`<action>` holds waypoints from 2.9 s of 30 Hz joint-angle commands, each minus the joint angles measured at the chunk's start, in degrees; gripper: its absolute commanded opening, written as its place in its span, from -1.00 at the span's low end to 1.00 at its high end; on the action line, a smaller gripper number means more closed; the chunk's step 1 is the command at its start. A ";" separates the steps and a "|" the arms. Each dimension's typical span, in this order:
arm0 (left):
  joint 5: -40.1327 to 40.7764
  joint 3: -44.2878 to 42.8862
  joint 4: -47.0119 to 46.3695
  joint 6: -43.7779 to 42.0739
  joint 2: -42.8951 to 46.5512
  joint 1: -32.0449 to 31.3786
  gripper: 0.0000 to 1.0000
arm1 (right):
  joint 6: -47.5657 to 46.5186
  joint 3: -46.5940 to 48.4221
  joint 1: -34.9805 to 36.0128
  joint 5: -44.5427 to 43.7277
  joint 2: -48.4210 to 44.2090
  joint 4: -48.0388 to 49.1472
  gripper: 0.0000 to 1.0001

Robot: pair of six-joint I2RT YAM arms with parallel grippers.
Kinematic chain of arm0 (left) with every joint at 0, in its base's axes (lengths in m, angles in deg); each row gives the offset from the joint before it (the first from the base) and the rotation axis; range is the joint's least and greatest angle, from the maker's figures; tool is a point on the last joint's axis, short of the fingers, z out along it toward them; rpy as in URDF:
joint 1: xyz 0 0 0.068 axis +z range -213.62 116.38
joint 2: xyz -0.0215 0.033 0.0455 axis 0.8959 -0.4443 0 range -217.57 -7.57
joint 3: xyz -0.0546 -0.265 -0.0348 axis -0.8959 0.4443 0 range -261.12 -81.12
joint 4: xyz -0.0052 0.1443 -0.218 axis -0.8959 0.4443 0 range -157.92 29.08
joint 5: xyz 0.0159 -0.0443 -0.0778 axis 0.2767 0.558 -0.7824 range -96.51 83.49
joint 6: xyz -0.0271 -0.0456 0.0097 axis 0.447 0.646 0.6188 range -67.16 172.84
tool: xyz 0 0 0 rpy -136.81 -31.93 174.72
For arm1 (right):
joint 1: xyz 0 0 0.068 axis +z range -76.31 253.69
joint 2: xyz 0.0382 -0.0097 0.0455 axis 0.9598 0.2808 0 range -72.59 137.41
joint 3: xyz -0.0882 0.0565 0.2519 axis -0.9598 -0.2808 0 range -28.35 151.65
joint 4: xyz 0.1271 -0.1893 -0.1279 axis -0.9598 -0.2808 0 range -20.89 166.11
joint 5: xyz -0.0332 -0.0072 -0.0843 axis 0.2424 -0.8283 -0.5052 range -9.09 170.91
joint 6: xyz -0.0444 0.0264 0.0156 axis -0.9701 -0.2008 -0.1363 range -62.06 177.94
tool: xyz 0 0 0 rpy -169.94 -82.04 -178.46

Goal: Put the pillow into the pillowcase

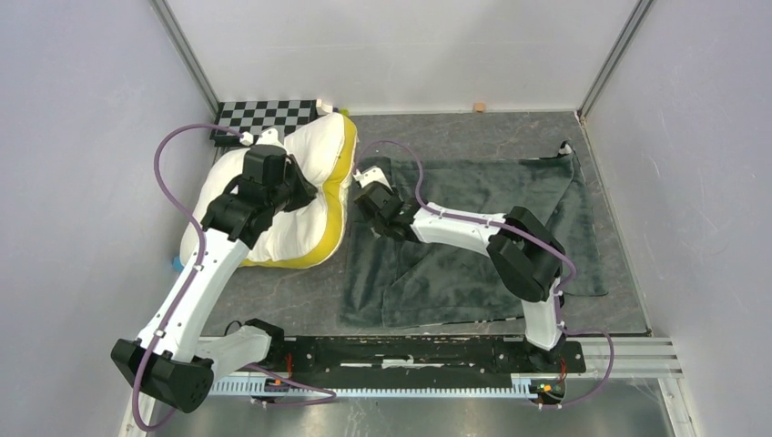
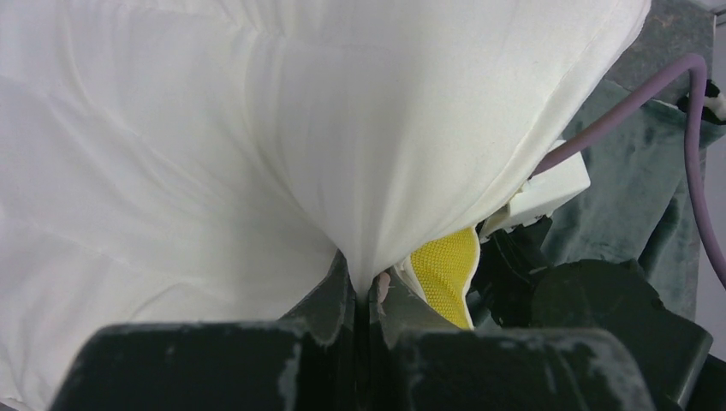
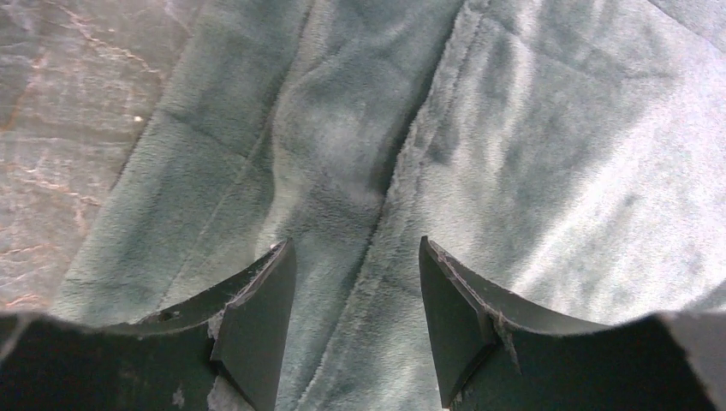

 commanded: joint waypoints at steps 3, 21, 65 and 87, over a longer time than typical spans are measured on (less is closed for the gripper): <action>-1.79 0.20 -4.14 2.00 2.23 0.33 -0.95 | -0.37 0.49 -3.42 0.59 0.30 0.86 0.22; -4.67 1.69 -3.99 0.81 2.35 -0.07 -0.95 | 0.53 -0.89 -7.98 5.59 1.68 3.59 -0.12; 1.20 0.28 -2.71 -1.30 -15.46 -26.09 -0.95 | -7.44 -22.66 -12.08 13.39 -28.76 16.02 -1.00; -7.64 7.54 -12.10 -0.41 -24.57 -27.87 -0.95 | -9.90 -19.22 -8.38 14.26 -28.65 13.36 -1.00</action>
